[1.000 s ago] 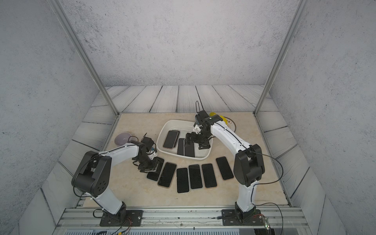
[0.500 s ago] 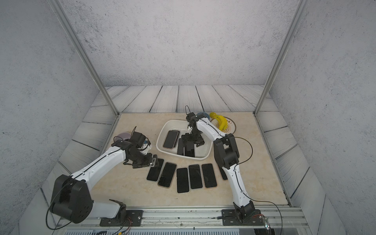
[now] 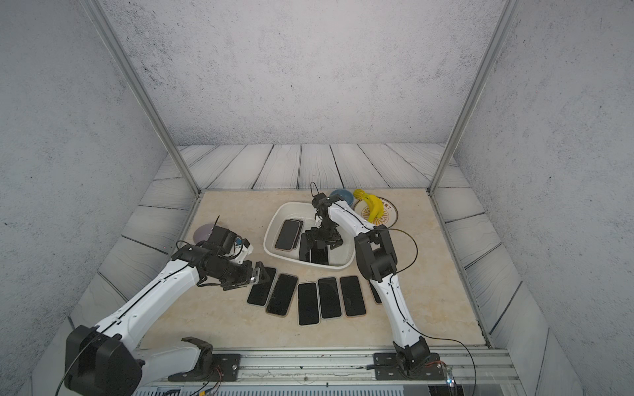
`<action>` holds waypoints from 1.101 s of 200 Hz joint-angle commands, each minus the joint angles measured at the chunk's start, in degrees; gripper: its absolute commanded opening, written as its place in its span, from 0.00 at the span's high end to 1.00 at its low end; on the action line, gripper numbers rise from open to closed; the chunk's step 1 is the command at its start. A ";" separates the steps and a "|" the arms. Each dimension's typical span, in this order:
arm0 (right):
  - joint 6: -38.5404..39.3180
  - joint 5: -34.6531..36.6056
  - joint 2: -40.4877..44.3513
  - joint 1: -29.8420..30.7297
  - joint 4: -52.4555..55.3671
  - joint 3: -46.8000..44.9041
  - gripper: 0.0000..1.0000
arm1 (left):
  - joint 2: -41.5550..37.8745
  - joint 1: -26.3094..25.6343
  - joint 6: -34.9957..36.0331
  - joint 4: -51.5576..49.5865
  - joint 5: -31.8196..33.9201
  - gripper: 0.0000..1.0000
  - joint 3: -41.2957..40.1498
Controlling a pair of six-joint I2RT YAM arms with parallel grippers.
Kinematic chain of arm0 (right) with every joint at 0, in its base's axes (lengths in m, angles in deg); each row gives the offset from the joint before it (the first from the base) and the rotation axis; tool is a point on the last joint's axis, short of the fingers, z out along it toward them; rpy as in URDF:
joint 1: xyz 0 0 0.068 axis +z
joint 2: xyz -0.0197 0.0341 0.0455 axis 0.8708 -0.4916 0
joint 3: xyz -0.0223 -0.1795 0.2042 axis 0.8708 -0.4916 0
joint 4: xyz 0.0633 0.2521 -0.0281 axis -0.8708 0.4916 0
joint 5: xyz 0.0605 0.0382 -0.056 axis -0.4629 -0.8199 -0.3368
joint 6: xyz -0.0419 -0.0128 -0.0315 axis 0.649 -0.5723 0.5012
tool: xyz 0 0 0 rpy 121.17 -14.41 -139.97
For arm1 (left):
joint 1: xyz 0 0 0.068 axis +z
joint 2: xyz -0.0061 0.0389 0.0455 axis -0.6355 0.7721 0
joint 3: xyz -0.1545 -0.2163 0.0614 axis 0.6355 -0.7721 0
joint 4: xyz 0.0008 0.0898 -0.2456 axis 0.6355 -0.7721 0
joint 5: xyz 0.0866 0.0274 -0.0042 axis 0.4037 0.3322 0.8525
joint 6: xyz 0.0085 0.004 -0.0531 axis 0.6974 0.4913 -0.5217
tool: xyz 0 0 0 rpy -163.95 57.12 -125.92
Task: Take the phone out of the storage box
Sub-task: Pick up the phone from the storage box.
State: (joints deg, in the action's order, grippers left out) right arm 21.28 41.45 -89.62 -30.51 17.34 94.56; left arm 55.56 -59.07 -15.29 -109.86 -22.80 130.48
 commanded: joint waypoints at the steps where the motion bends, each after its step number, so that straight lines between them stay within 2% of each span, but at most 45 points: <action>1: 0.43 -0.11 -2.84 0.67 1.24 0.41 0.00 | -1.07 0.25 -0.19 -1.16 -0.92 0.01 -0.74; 26: 1.29 1.46 -3.98 1.21 2.20 -0.01 0.01 | -1.42 0.24 -0.11 -1.42 -1.03 0.01 -0.68; 53: 1.56 3.11 -3.75 1.21 1.92 -0.84 0.08 | -2.20 0.30 -0.14 -1.81 -1.05 0.01 -1.17; 88: 1.46 4.14 -2.75 1.22 2.54 1.02 0.22 | -3.26 0.32 -0.26 -2.33 -0.96 0.01 -1.55; 102: 1.32 4.62 -1.46 1.25 2.33 1.78 0.31 | -3.49 0.26 -0.42 -2.35 -1.05 0.01 -1.41; 163: 0.91 5.67 7.84 0.56 0.54 4.46 0.35 | -3.30 0.30 -1.16 -1.51 -1.74 0.01 0.19; 220: 1.31 5.16 18.09 -1.04 0.35 2.54 0.36 | -1.03 0.28 -0.68 -0.02 -3.51 0.01 2.07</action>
State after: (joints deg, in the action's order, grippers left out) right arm 22.15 46.22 -78.05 -30.73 17.05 96.37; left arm 53.44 -59.07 -16.36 -110.71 -24.87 130.76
